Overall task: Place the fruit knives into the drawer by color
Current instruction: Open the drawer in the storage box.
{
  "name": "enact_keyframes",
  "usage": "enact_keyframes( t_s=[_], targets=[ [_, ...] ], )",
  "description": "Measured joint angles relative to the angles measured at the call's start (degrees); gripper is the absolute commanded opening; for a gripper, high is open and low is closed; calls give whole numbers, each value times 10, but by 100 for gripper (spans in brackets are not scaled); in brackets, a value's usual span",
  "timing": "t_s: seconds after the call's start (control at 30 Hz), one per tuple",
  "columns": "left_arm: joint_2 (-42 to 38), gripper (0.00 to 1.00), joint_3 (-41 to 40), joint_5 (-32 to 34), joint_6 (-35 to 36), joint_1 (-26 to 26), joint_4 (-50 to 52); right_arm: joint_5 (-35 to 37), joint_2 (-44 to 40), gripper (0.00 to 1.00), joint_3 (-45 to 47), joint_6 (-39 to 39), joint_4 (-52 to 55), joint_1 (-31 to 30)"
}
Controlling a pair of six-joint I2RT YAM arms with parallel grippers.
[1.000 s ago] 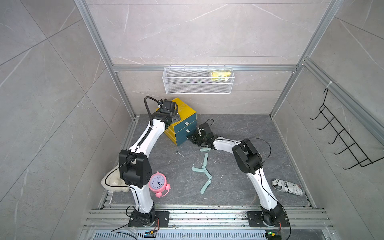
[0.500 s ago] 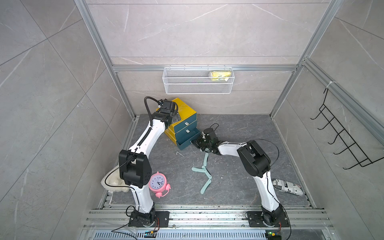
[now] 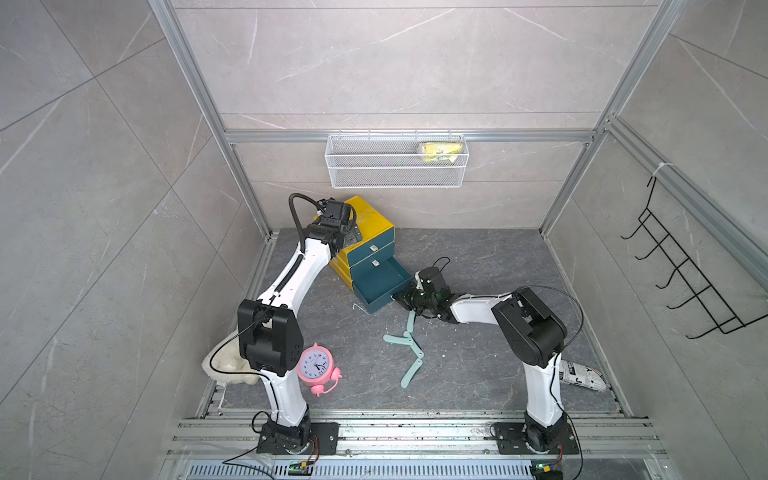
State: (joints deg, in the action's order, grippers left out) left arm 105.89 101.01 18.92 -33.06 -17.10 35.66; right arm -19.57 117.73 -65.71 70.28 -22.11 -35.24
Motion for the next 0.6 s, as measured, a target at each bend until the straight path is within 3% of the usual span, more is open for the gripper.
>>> enact_keyframes(
  t_s=[0.07,0.2,0.27,0.6],
  targets=[
    [0,99,0,0,0,0,0,0,-1,10,2,-1,0,0],
    [0,99,0,0,0,0,0,-7,-2,38,3,-10,4,0],
    [0,100,0,0,0,0,0,-11,-7,46,5,-13,9,0],
    [1,99,3,-1,0,1,3,-10,-78,56,46,-31,17,0]
  ],
)
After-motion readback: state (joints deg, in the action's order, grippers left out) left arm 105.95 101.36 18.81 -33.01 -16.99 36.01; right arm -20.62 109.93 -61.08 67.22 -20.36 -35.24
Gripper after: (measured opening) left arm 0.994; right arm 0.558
